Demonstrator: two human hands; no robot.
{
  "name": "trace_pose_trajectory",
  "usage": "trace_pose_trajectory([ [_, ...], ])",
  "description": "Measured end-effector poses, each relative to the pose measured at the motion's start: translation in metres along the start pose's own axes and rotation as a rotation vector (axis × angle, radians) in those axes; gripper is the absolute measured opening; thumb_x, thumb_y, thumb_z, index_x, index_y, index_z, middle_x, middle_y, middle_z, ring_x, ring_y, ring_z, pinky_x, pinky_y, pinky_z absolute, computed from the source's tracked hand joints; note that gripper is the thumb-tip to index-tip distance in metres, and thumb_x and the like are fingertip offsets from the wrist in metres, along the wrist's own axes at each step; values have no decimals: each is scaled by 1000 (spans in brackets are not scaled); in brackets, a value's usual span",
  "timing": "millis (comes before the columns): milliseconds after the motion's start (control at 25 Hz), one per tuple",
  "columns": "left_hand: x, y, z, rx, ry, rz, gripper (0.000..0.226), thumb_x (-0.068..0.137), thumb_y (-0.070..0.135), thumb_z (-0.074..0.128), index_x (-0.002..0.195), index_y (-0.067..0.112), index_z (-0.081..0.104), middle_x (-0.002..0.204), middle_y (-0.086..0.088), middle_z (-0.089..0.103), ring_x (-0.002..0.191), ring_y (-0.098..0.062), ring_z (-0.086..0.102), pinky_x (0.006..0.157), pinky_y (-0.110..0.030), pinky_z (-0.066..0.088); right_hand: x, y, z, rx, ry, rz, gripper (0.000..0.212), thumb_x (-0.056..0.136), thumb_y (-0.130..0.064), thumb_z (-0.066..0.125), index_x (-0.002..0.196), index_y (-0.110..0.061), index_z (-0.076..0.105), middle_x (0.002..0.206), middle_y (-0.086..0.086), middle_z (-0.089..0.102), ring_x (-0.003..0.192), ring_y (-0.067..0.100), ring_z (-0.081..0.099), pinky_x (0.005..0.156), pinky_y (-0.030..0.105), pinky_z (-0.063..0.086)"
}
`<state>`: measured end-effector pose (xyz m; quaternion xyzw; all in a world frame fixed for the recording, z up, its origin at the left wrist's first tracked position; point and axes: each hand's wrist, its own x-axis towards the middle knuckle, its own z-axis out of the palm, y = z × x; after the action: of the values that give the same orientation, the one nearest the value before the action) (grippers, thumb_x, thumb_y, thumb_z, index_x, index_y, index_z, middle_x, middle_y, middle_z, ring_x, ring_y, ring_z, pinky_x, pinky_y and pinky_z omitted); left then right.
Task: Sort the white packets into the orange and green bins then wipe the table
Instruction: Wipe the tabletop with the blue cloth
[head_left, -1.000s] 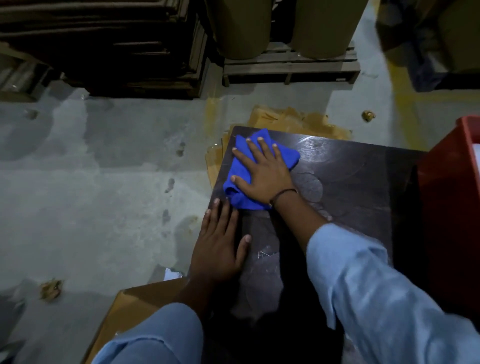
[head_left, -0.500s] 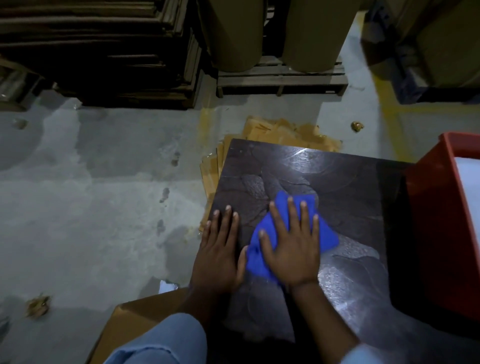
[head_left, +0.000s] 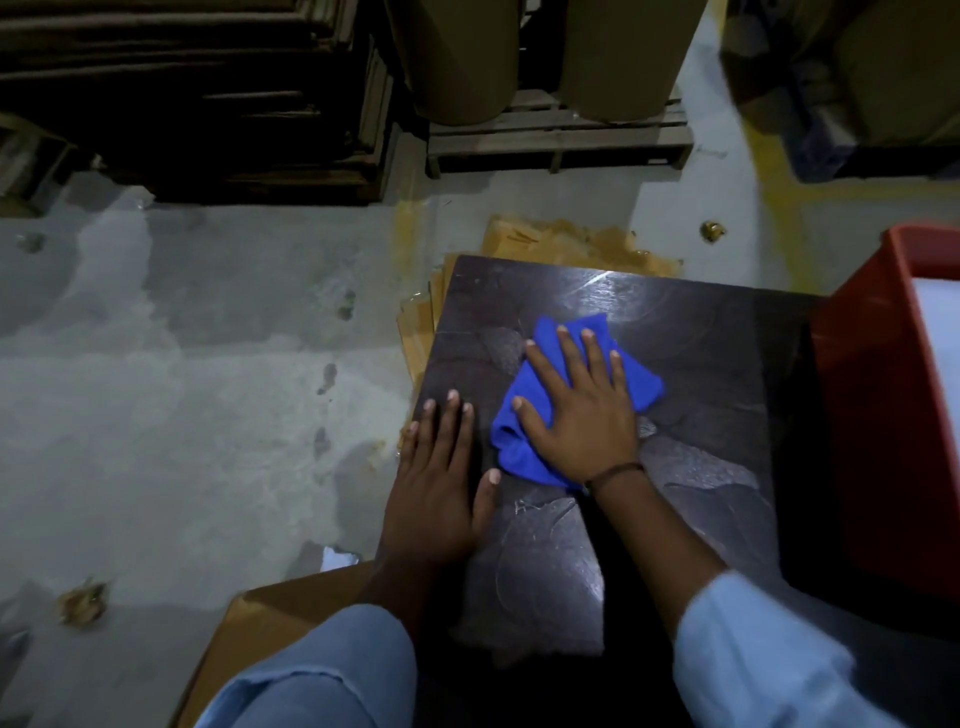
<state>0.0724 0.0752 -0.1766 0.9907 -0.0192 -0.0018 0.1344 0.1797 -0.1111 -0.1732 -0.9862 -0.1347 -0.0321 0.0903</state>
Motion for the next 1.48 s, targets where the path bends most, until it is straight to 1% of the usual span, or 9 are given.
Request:
trace_pose_trajectory([
  [120,0,0,-1,-4,2,-2,75,99,47,45,160,14,15,169,-5,5,157,-25,0,123,-50,19,-19,41,-10,-37,31,223,68,92,-64,41,153,-35,33,163,6,25,152,32,16,121,54,13],
  [280,1,-2,-1,-6,3,5,75,100,47,46,160,15,15,169,-4,5,157,-24,0,124,-49,17,54,49,-7,-17,-18,363,72,91,-68,30,153,-33,32,164,8,22,151,34,13,120,58,10],
  [440,0,-2,-1,6,4,3,75,100,48,43,160,14,16,169,-4,5,157,-24,0,124,-49,18,63,20,0,-33,-66,131,72,91,-68,30,155,-35,27,165,8,21,152,34,11,121,57,8],
  [720,-2,2,-4,8,13,14,75,99,47,44,159,10,19,169,-9,9,156,-27,2,125,-47,16,-97,14,-29,16,-87,-291,70,94,-64,43,156,-37,24,166,0,17,154,25,7,122,54,13],
  [800,-1,1,-4,9,10,8,75,100,49,41,160,11,18,169,-8,7,156,-27,1,125,-46,15,-91,40,-28,-13,-58,-198,69,94,-64,42,155,-38,26,165,0,20,154,26,10,120,54,17],
  [920,0,1,-2,22,4,0,75,100,51,37,160,11,18,169,-8,7,156,-27,1,126,-46,12,-37,53,-22,-50,-22,189,68,92,-65,35,154,-36,30,163,4,25,152,30,14,121,55,15],
  [1000,0,0,-2,25,10,10,75,99,50,39,159,10,20,169,-10,10,156,-29,4,126,-46,13,-21,43,-16,-32,-39,300,67,93,-63,33,154,-35,30,163,5,24,152,32,13,122,55,11],
  [1200,-1,1,-1,25,51,47,72,98,46,43,155,4,31,165,-16,22,153,-38,17,123,-52,19,-101,33,-23,-36,-24,101,63,96,-57,35,156,-38,24,166,0,18,154,26,8,122,52,11],
  [1480,32,37,-5,119,-47,262,79,97,56,31,157,5,25,167,-18,9,154,-38,9,124,-54,11,-182,57,-37,-20,10,174,61,98,-51,40,156,-37,24,165,0,18,154,24,6,122,52,15],
])
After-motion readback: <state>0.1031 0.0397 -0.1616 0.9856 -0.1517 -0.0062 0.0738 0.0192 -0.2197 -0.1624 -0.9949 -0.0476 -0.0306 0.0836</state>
